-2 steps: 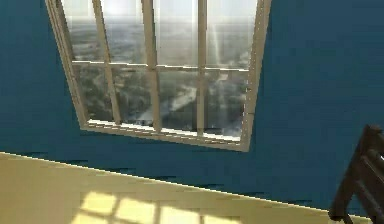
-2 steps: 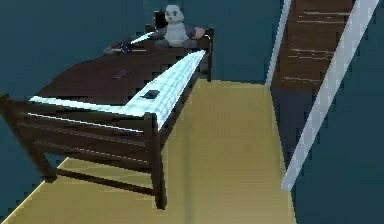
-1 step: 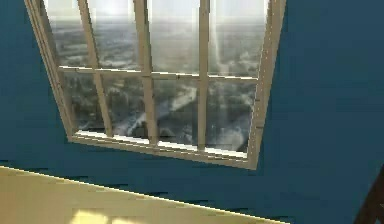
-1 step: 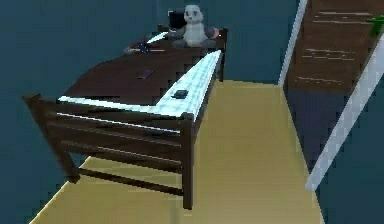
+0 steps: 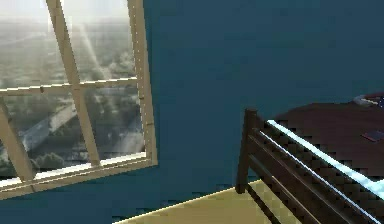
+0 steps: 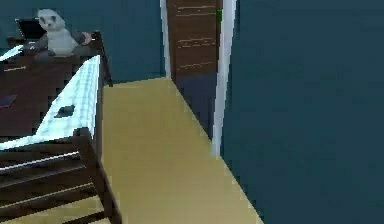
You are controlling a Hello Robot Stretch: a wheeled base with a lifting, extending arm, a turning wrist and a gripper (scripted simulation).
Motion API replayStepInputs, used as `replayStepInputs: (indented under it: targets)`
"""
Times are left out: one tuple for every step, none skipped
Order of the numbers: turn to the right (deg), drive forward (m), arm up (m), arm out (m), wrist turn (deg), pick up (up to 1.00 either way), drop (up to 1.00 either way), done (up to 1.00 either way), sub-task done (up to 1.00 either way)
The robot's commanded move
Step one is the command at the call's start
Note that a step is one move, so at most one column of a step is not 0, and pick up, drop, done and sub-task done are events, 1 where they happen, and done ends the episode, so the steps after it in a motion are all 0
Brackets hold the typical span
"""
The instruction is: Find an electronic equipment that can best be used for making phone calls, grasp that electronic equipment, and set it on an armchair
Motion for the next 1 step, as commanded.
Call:
replayStepInputs:
  targets:
    - [0.0, 0.60, 0.00, 0.00, 0.0, 0.00, 0.00, 0.00, 0.00]
